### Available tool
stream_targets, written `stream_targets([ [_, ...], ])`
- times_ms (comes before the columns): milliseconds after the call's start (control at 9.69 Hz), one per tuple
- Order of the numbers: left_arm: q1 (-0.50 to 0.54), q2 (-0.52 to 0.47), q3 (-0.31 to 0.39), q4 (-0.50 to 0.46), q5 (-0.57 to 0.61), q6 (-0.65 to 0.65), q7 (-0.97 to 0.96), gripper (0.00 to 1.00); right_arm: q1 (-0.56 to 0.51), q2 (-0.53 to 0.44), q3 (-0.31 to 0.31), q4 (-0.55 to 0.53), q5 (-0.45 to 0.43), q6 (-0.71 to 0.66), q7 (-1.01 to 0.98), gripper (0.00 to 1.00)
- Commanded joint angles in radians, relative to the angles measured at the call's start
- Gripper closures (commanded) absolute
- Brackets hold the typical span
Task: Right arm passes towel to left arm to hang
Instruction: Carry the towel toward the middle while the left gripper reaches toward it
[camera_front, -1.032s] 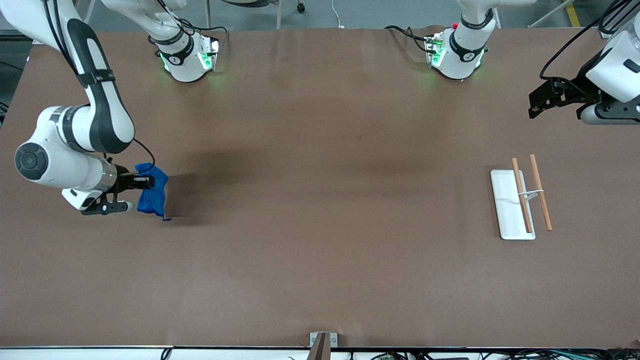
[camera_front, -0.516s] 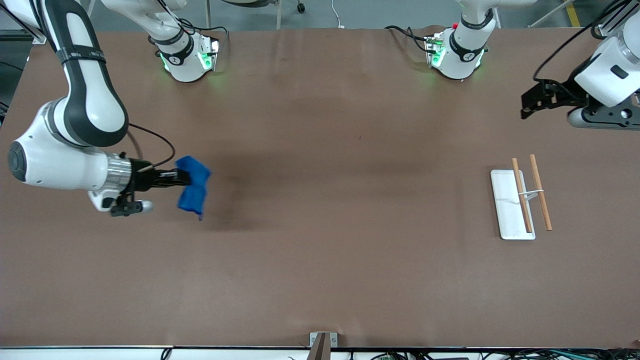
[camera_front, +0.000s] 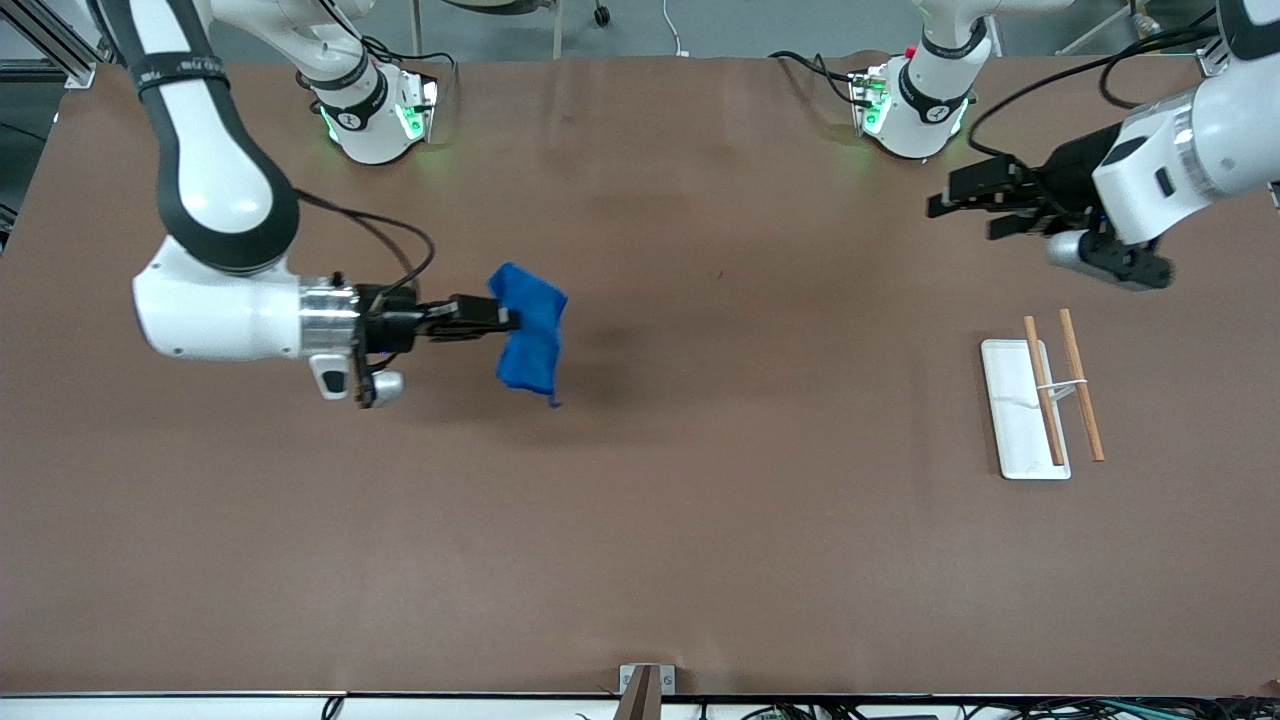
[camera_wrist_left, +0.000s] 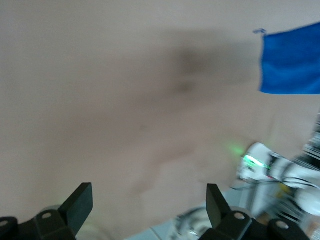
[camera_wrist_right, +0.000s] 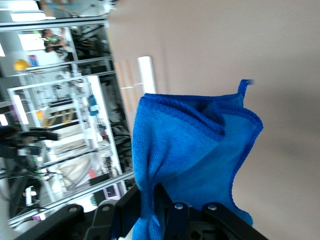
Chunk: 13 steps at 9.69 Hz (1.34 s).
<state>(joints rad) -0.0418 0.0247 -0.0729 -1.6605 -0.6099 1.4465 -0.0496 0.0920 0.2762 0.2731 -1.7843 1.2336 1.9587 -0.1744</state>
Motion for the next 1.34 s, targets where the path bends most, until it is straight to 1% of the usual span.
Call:
stream_targets([
  [0, 0.005, 0.040, 0.001, -0.106, -0.206, 0.014, 0.060, 0.00, 0.055, 0.026, 0.095, 0.051, 0.210, 0.151, -0.042, 1.00],
  [103, 0.017, 0.040, 0.001, -0.167, -0.325, 0.015, 0.082, 0.00, 0.090, 0.058, 0.107, 0.086, 0.319, 0.179, -0.077, 1.00],
  [206, 0.017, 0.040, 0.001, -0.232, -0.424, 0.015, 0.130, 0.01, 0.129, 0.081, 0.110, 0.112, 0.452, 0.181, -0.139, 1.00],
  [310, 0.014, 0.032, 0.001, -0.301, -0.501, 0.050, 0.178, 0.01, 0.155, 0.086, 0.110, 0.114, 0.590, 0.180, -0.225, 1.00],
  [413, 0.008, 0.026, -0.010, -0.332, -0.551, 0.099, 0.191, 0.00, 0.176, 0.090, 0.118, 0.114, 0.687, 0.175, -0.305, 1.00],
  [516, 0.003, 0.017, -0.022, -0.362, -0.618, 0.130, 0.207, 0.01, 0.178, 0.104, 0.142, 0.114, 0.761, 0.175, -0.353, 1.00],
  [619, 0.005, 0.006, -0.034, -0.389, -0.658, 0.147, 0.229, 0.01, 0.178, 0.106, 0.167, 0.114, 0.830, 0.174, -0.405, 1.00],
  [722, 0.000, -0.008, -0.041, -0.424, -0.684, 0.179, 0.258, 0.01, 0.180, 0.106, 0.173, 0.114, 0.855, 0.172, -0.433, 1.00],
  [929, -0.006, -0.034, -0.079, -0.475, -0.799, 0.286, 0.318, 0.01, 0.187, 0.106, 0.192, 0.114, 0.903, 0.170, -0.448, 1.00],
  [1032, -0.006, -0.037, -0.084, -0.475, -0.838, 0.308, 0.324, 0.01, 0.187, 0.106, 0.192, 0.114, 0.911, 0.170, -0.471, 1.00],
  [1135, -0.004, -0.042, -0.084, -0.478, -0.878, 0.310, 0.353, 0.05, 0.187, 0.106, 0.193, 0.114, 0.912, 0.170, -0.473, 1.00],
  [1238, -0.007, -0.042, -0.091, -0.479, -0.921, 0.336, 0.367, 0.06, 0.187, 0.106, 0.195, 0.114, 0.912, 0.170, -0.474, 1.00],
])
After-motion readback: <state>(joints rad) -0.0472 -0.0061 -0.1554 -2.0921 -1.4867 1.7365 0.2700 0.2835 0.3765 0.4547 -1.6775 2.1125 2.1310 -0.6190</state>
